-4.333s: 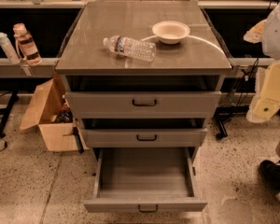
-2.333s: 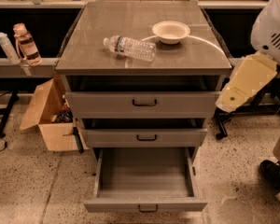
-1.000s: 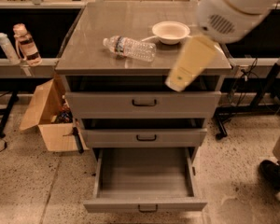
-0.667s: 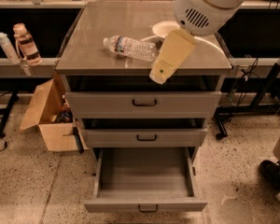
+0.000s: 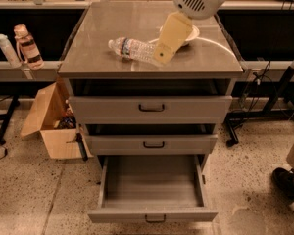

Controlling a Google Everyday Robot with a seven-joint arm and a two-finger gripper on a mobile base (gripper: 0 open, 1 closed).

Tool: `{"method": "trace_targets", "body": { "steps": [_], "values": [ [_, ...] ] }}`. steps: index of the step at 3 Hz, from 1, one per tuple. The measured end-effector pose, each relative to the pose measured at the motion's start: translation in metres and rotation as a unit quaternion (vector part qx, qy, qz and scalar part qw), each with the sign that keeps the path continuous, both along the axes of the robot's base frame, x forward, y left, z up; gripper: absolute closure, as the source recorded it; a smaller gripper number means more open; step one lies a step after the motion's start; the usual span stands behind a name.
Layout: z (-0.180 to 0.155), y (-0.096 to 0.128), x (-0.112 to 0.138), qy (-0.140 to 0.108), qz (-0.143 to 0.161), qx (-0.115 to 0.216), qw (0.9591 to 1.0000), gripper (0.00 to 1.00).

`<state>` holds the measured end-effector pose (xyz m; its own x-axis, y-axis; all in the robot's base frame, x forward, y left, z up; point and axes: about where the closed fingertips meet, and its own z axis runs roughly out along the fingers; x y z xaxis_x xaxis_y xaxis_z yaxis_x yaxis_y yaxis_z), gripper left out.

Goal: Place water bottle into bottom drawer

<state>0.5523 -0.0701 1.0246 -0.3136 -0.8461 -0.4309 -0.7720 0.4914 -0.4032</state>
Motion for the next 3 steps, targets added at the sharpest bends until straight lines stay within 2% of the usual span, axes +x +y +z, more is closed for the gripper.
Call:
{"method": "trace_targets", "body": {
  "steps": [1,2,3],
  "values": [
    [0.000,0.001,0.031,-0.006,-0.002,-0.005,1.0000,0.00],
    [-0.011,-0.001,0.058,0.006,-0.011,-0.017,0.9998,0.00],
    [-0.028,0.007,0.082,0.022,-0.006,-0.024,0.9994,0.00]
  ]
}}
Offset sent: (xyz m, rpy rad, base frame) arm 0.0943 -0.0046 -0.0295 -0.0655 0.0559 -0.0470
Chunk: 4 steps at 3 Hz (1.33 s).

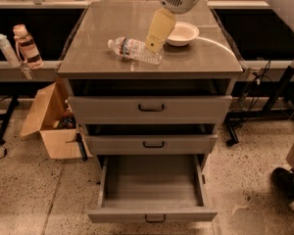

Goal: Place water bottle into bottom drawer

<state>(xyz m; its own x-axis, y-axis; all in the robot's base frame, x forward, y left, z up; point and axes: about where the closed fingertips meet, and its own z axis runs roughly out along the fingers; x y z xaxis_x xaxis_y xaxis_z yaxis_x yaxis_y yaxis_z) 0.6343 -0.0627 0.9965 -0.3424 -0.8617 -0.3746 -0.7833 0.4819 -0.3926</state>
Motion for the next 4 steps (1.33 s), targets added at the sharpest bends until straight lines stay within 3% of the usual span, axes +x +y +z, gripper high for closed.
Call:
{"method": "trace_targets", "body": {
  "steps": [3,4],
  "values": [
    [-0.019,0.023,0.055,0.002,0.030,-0.032,0.9990,0.00],
    [-0.028,0.035,0.103,0.005,0.040,-0.051,0.9979,0.00]
  ]
}}
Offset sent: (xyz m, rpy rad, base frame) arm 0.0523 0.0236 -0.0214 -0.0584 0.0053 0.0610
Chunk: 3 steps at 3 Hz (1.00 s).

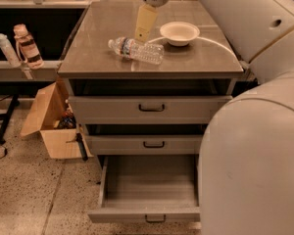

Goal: Place water bottle into bottom drawer

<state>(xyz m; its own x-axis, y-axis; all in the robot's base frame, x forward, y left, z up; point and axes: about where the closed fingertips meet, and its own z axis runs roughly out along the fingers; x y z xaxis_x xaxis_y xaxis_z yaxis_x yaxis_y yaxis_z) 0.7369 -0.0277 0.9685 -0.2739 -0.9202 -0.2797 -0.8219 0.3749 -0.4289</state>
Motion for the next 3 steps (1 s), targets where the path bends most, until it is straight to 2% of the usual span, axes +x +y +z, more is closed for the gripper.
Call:
{"method": "trace_targets", "body": {
  "steps": [1,3],
  "values": [
    [0.000,0.000,0.000,0.000,0.000,0.000,1.0000,0.00],
    [-0.020,0.015,0.044,-0.012,0.009,0.013,0.9998,0.00]
  ]
}}
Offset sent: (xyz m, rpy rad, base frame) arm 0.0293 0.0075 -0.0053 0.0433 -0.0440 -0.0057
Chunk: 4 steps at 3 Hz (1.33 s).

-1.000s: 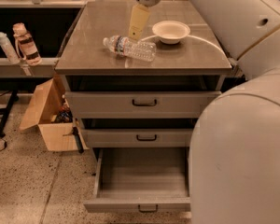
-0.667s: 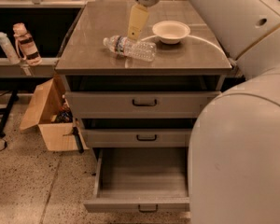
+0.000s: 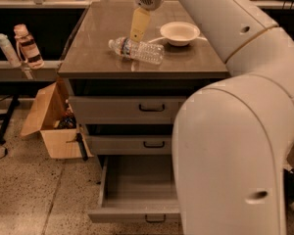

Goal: Place water bottle into bottom drawer

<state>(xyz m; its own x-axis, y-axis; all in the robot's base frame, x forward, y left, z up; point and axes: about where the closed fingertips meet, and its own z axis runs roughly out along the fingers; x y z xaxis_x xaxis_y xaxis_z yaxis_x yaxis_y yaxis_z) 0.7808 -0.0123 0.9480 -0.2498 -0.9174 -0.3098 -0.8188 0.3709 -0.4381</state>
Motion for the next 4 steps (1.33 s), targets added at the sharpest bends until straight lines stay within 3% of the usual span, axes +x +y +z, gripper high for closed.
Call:
{"method": "trace_targets", "body": {
  "steps": [1,2,4],
  "values": [
    [-0.023,0.001,0.027,0.012,-0.010,0.002,0.9999,0.00],
    [-0.054,0.002,0.023,0.079,-0.006,0.002,0.9969,0.00],
    [-0.069,0.009,0.027,0.089,0.004,0.007,0.9960,0.00]
  ]
}}
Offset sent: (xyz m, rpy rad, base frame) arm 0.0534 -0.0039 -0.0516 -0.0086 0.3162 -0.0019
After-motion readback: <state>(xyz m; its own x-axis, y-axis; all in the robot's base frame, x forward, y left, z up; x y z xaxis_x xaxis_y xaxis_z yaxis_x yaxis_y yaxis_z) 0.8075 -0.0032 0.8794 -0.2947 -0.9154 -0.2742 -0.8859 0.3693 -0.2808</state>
